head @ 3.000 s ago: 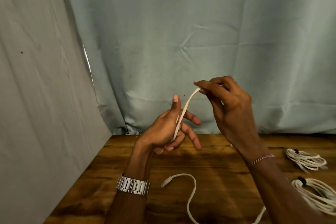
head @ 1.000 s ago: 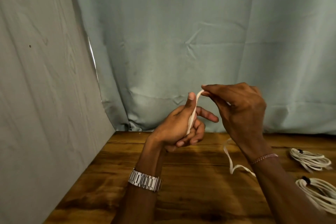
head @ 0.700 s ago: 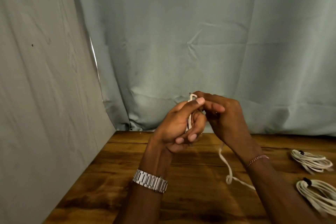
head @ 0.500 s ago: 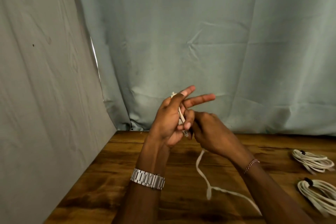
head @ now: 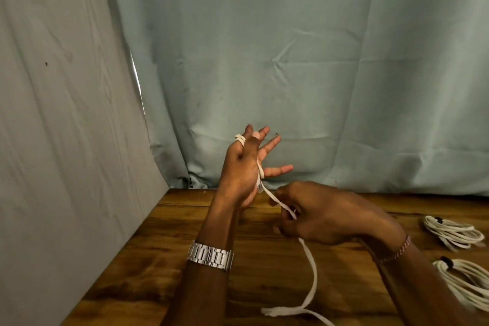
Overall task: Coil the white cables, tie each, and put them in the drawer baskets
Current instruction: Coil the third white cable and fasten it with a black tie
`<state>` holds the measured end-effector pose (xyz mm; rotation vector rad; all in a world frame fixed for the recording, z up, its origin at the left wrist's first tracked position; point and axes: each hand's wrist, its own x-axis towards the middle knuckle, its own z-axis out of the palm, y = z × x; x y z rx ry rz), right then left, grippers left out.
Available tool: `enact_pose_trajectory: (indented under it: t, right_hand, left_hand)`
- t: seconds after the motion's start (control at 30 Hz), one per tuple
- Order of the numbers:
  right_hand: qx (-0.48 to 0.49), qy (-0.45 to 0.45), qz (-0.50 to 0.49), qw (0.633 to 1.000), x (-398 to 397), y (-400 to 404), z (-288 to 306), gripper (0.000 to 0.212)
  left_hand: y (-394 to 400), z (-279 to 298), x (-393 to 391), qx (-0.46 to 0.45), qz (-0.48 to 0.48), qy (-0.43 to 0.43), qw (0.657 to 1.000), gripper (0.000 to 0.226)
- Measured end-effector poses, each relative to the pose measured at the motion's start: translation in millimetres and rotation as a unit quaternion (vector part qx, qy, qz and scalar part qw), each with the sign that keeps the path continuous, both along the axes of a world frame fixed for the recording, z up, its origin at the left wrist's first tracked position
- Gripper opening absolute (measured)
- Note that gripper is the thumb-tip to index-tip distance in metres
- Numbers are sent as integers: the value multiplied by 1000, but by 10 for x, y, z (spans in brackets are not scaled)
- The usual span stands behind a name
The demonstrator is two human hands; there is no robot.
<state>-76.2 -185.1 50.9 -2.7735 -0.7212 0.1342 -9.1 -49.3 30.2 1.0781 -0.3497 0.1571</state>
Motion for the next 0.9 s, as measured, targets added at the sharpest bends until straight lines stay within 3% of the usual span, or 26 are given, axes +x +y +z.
enact_pose_trajectory:
  t: [0.1,0.17,0.27,0.33,0.43,0.57,0.7,0.9]
  right_hand:
    - [33,-6,-7,999,-86,-71,68,21]
    - [119,-22,9,993,-130,-112,111,10]
    - [257,-97,35,961,-113,-156,146,11]
    - [277,-203,74,936,-24,-187,113,13]
    - [240,-379,79,891,195,-230,34,18]
    - [304,-471,63,826,372,-271,-31,22]
    - [376,-478,26,793,443,-302,-114,28]
    - [396,-437,40,807,637,-321,-230,17]
  left_hand:
    - [49,-27,23,95,55,-43,993,50]
    - [87,-51,19,182,84,-72,977,46]
    - [118,-77,-14,268,114,-75,954,57]
    - [112,-55,-56,303,91,-85,945,52]
    - [92,-41,-102,301,-5,-106,948,63]
    - [44,-73,-114,305,-54,-84,947,67]
    - [-13,-141,-68,279,-99,-59,953,79]
    - [22,-149,-32,242,-179,-43,953,68]
